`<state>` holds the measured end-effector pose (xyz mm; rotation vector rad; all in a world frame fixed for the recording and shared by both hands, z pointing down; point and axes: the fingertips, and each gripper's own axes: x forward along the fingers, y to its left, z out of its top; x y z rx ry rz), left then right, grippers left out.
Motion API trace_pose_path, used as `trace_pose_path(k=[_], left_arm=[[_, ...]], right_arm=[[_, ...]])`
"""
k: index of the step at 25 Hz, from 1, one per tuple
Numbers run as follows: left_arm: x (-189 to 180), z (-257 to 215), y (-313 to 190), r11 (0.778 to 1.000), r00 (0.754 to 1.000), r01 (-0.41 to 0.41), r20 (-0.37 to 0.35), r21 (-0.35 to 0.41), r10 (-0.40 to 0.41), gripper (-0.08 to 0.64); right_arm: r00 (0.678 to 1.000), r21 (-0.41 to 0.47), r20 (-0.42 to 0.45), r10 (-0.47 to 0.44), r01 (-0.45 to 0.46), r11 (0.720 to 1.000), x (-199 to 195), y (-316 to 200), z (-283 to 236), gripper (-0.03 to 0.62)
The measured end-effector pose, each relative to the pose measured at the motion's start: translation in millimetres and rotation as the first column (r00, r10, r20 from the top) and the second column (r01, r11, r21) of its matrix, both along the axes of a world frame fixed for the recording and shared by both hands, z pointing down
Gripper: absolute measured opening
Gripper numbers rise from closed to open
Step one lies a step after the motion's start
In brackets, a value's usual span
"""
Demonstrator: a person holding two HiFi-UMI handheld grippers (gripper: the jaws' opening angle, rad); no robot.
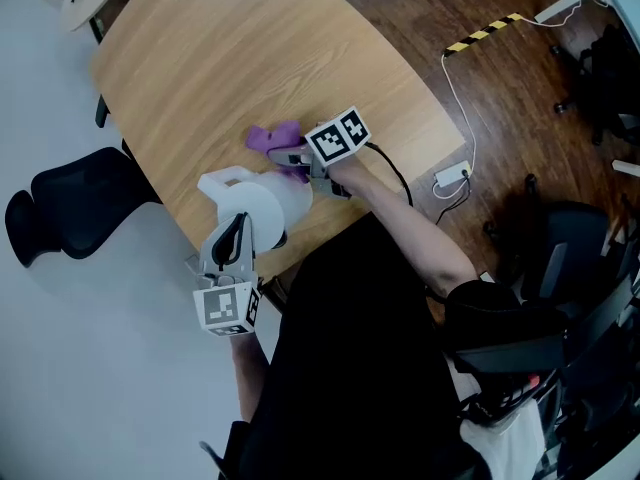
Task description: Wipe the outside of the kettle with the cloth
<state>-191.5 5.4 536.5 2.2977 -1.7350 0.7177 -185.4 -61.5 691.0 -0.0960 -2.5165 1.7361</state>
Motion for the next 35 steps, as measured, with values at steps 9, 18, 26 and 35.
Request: trace_pose_path(k=[9,18,26,35], left_arm=[[-3.1,6.9,-6.7,0.991,0.991,-0.133,0.005,0.004,0.133,0.17],[-7.0,6.2,-10.8,0.998,0.998,-0.044,0.041,0.052,0.042,0.169],[-29.0,9.2,-7.4,0.998,0.999,0.05,0.011,0.043,-0.051,0.199],[-41.7,1.4,7.5,0.987,0.987,0.161,0.03,-0.005,-0.161,0.179]], right_arm=[[0.951,-0.143,0.303,-0.065,0.113,0.983,32.6,48.1,-83.9,0.021],[0.946,-0.126,-0.324,0.028,-0.072,0.989,32.3,52.2,106.4,0.021],[0.968,-0.188,-0.223,0.118,-0.162,0.969,26.1,77.0,82.6,0.021],[0.997,-0.103,-0.049,0.065,-0.07,0.992,-34.1,24.2,31.0,0.021]])
